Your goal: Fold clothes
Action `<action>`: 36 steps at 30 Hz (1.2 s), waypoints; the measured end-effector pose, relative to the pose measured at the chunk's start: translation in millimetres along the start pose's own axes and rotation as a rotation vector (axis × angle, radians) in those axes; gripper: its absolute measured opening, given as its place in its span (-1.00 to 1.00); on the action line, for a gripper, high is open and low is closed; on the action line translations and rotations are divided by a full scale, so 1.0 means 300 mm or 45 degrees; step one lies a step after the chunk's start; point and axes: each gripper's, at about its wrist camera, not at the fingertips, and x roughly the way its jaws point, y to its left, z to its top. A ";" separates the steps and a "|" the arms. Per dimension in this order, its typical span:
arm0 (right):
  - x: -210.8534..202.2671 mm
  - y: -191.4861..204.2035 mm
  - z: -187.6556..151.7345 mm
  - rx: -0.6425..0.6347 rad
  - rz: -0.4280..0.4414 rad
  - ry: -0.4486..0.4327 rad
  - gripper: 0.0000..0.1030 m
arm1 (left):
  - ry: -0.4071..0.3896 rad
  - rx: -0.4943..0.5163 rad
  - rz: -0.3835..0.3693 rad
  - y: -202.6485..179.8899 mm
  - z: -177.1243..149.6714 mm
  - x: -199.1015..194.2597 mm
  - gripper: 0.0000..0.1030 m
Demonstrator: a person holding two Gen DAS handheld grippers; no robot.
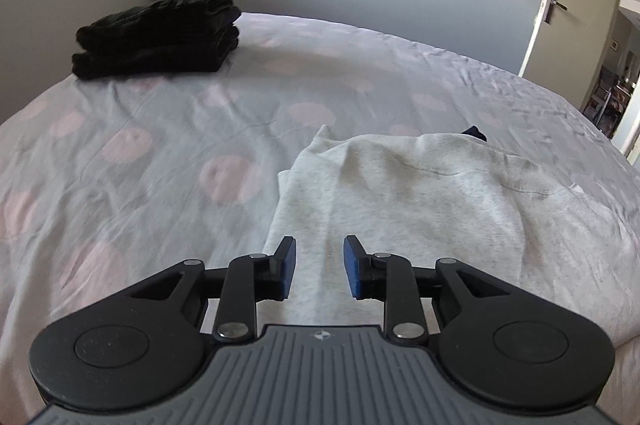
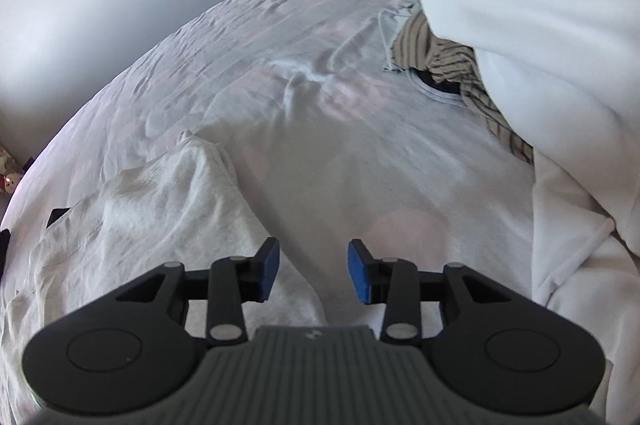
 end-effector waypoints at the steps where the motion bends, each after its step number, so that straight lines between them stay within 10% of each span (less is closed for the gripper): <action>1: 0.004 0.023 -0.003 -0.029 0.010 0.000 -0.13 | -0.009 0.023 -0.006 -0.014 -0.002 0.008 -0.40; 20: 0.137 0.231 0.083 -0.338 0.160 0.015 0.42 | -0.116 0.147 -0.048 -0.051 0.137 0.112 -0.20; 36: 0.374 0.237 0.147 -0.355 0.186 0.182 0.54 | 0.078 0.114 -0.093 0.019 0.117 0.336 -0.06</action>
